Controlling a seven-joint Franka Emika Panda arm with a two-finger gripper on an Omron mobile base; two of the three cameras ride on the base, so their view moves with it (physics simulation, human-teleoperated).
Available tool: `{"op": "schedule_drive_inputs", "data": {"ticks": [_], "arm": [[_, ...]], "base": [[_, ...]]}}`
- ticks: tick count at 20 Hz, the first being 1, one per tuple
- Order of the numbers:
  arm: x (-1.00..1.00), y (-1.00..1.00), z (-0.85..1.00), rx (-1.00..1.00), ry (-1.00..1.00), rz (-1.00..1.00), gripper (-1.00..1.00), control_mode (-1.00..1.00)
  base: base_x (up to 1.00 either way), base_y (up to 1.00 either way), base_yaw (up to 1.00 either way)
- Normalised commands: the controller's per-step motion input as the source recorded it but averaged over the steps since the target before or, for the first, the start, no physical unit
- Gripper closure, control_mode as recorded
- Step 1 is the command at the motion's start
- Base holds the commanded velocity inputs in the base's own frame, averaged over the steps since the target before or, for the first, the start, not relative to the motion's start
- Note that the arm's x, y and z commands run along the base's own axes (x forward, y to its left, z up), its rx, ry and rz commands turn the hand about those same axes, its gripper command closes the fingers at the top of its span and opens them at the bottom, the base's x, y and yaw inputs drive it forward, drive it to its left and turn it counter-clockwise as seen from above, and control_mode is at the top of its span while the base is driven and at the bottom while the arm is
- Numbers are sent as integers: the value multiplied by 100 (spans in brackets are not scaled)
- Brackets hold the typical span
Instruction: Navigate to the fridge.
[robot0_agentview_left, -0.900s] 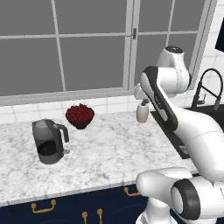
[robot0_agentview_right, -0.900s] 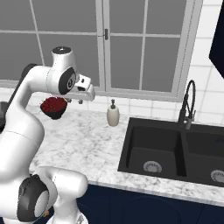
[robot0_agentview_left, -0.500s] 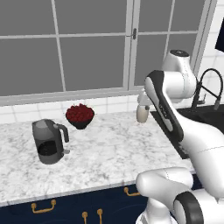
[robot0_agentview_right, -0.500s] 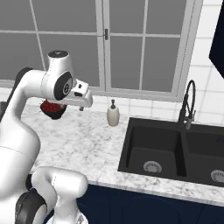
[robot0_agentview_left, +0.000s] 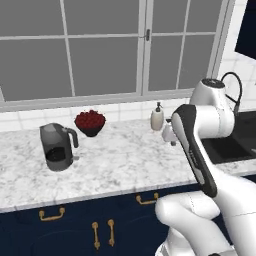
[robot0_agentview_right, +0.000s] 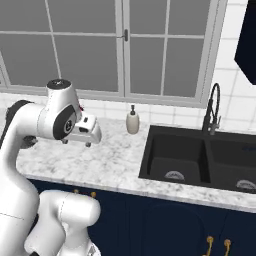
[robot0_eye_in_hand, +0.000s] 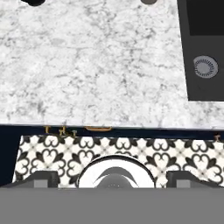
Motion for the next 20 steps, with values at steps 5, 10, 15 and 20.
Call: {"op": "schedule_drive_inputs", "data": {"ticks": [5, 10, 15, 20], "arm": [[0, 0, 0, 0, 0, 0, -100, 100], [0, 0, 0, 0, 0, 0, -100, 100], [0, 0, 0, 0, 0, 0, -100, 100], [0, 0, 0, 0, 0, 0, -100, 100]], "base": [[-50, -21, -13], [-17, -46, -47], [-2, -46, -71], [0, -30, -77]]}}
